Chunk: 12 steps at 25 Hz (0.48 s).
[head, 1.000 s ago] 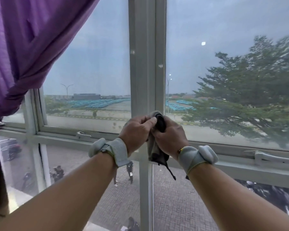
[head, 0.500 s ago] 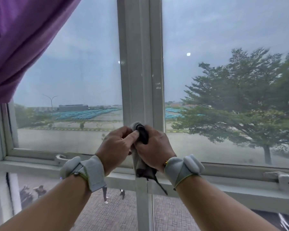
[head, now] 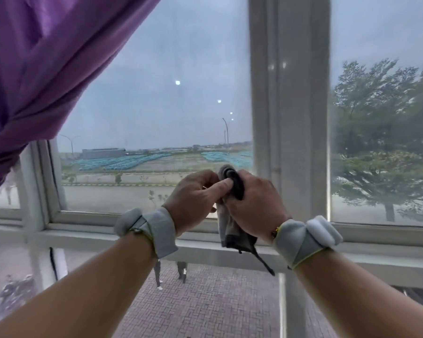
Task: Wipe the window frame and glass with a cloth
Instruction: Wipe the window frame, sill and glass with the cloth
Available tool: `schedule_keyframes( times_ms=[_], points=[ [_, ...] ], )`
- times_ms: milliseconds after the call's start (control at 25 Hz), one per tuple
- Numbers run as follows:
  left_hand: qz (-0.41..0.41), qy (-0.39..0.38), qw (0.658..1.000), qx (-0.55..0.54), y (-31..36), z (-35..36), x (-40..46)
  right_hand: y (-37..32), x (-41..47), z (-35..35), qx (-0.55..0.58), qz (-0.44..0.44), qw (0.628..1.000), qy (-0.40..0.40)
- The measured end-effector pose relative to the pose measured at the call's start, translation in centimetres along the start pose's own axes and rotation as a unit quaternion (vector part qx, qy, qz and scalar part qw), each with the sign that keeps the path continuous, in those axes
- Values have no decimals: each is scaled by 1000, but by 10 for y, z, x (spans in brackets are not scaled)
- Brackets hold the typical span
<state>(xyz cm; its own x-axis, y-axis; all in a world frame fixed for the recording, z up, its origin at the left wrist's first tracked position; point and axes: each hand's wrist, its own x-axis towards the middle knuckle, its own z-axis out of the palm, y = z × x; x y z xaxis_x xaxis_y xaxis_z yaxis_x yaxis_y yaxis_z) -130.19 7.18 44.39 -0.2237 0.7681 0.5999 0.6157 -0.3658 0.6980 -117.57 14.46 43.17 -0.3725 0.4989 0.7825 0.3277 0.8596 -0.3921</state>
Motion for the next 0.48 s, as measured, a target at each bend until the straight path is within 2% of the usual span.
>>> schedule_keyframes(
  times_ms=[120, 240, 360, 480],
  points=[
    [12, -23, 998, 54, -20, -43, -3, -33, 4, 36, -3, 26, 1000, -7],
    [11, -70, 996, 56, -38, -82, -2, -58, 6, 64, -26, 34, 999, -7],
    [42, -135, 989, 48, -54, -103, -2, -68, 9, 74, -65, 40, 997, -12],
    [88, -153, 982, 71, -67, -112, 4, -67, 16, 84, -91, 39, 995, -5]
  ],
)
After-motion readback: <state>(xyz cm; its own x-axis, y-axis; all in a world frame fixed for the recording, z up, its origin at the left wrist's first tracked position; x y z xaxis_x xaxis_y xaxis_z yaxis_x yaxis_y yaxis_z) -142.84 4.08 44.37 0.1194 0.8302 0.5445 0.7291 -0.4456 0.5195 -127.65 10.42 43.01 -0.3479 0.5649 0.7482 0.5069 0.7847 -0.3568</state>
